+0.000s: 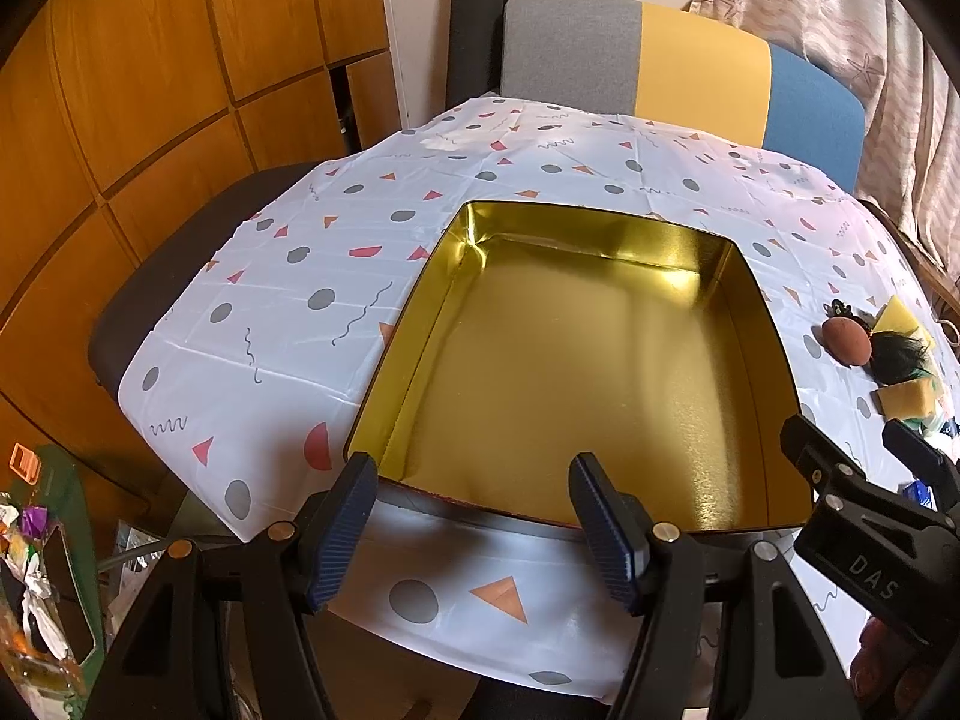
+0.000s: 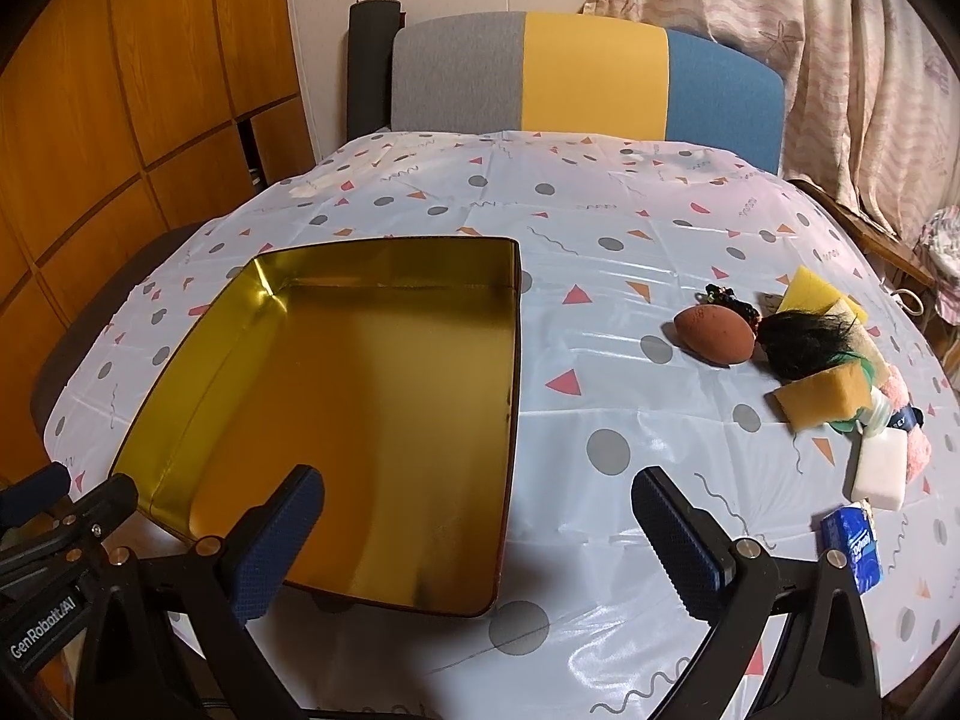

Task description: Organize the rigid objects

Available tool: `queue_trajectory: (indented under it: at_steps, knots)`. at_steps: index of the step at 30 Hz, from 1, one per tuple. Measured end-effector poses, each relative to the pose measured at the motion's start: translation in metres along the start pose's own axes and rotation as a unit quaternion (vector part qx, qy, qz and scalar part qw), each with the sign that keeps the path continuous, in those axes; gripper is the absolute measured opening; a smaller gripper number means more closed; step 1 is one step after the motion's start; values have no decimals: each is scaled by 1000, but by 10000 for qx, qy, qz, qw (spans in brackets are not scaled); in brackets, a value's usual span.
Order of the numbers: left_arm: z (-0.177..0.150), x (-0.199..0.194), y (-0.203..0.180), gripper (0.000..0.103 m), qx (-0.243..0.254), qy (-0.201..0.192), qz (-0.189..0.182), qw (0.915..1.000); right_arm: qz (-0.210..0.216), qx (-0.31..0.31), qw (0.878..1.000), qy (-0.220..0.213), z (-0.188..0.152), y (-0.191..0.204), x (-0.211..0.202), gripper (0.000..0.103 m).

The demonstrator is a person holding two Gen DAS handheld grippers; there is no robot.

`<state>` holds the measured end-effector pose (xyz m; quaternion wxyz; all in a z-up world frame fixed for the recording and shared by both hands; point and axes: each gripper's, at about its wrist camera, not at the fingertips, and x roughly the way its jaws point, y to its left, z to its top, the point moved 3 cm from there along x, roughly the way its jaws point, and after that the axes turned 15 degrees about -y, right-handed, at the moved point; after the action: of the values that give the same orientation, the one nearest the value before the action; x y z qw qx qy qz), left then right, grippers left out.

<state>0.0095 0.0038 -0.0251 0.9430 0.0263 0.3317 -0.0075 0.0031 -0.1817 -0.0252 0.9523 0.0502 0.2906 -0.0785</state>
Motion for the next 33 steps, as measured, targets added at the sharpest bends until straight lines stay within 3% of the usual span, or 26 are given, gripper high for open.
queue_trajectory:
  at_steps: [33]
  knots:
    - [-2, -2, -4, 67, 47, 44, 20, 10000, 2, 43, 10000, -78, 2, -5, -2, 103]
